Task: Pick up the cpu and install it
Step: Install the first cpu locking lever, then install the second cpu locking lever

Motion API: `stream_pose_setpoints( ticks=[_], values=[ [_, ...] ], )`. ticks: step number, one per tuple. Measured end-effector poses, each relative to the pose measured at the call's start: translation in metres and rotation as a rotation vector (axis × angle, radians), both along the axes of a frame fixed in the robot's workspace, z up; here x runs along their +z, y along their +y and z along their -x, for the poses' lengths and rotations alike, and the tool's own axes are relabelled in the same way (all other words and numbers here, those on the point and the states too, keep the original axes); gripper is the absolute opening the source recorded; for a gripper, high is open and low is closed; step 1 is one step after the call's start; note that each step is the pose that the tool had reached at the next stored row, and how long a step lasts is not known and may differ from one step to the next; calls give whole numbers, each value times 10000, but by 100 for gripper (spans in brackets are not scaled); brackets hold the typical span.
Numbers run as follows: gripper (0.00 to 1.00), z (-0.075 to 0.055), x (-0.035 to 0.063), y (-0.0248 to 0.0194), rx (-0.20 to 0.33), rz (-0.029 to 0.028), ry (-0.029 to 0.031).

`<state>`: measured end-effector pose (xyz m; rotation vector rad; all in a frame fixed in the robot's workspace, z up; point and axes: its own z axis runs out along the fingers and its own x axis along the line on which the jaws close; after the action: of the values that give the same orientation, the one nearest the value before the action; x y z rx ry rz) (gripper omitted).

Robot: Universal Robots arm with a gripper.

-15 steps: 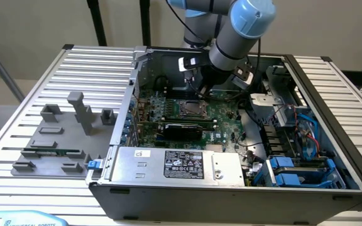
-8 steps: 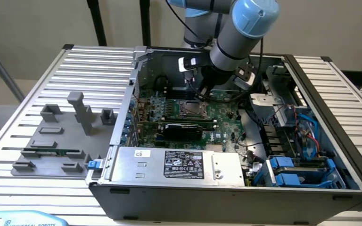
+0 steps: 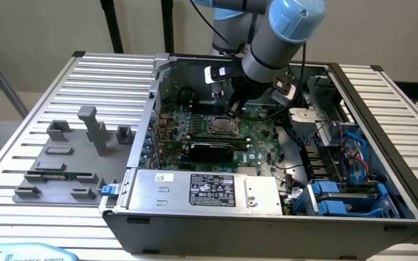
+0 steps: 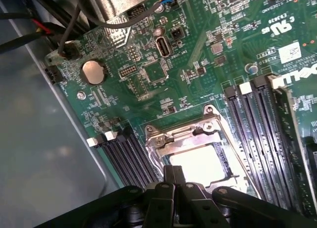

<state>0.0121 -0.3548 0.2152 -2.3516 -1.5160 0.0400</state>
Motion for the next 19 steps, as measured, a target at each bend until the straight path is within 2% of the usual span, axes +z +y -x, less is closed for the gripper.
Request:
stream_pose_setpoints(
  ticks=[7, 19],
  values=[
    [11, 34, 84, -105, 0, -1, 0],
    [11, 88, 212, -315, -1, -1, 0]
  ],
)
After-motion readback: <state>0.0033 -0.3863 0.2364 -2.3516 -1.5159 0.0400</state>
